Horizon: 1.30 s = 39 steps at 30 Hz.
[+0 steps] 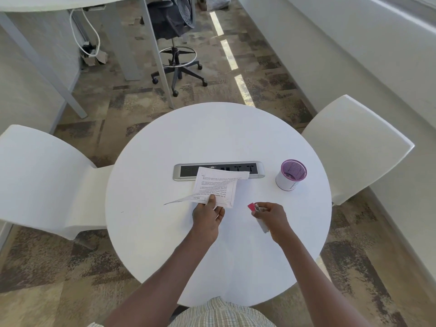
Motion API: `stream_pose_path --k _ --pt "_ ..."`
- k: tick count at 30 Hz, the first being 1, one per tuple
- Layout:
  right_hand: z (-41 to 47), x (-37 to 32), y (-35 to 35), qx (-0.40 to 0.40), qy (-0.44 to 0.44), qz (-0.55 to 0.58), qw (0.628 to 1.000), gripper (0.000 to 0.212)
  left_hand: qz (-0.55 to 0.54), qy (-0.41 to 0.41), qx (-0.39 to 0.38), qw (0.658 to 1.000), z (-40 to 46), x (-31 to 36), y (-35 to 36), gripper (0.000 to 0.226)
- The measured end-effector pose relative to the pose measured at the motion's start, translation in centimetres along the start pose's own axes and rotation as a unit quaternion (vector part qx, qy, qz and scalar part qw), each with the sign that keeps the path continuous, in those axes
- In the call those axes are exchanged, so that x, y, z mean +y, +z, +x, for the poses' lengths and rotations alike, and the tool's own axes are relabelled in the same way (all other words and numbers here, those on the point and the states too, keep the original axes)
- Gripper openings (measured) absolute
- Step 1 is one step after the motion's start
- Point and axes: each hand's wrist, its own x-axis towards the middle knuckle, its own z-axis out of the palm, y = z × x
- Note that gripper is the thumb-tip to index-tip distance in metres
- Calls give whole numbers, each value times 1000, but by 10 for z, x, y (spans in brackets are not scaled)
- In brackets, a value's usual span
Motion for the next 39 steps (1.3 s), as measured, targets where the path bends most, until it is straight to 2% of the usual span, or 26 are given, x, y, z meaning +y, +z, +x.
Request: stream_pose_path --k 2,5,9,13,15,21,32,36,39 --pt "5 6 -4 74 -24 -45 996 22 6 13 -4 1000 0 2 -1 21" --pt "15 17 -12 134 -71 -114 982 13 10 34 -6 999 -1 6 -2 21" --pt "26 33 -23 192 -120 -227 947 31 19 63 -11 998 -3 15 -4 21" --pt "38 41 -28 234 -84 -276 928 19 38 93 -24 995 -8 29 -5 17" --pt "41 41 -28 242 -66 -281 927 12 57 106 -31 992 -11 37 -7 11" --pt "48 43 -27 247 -32 -291 924 23 151 172 -63 971 -18 64 -10 11" --pt "52 46 -31 234 -20 -268 934 38 288 284 -130 905 -35 106 -2 14" --pt "42 22 -30 264 -77 -213 938 48 348 301 -156 874 -44 118 1 13" --pt "32 -16 -25 215 -176 -154 948 42 409 305 -187 839 -53 126 2 13"
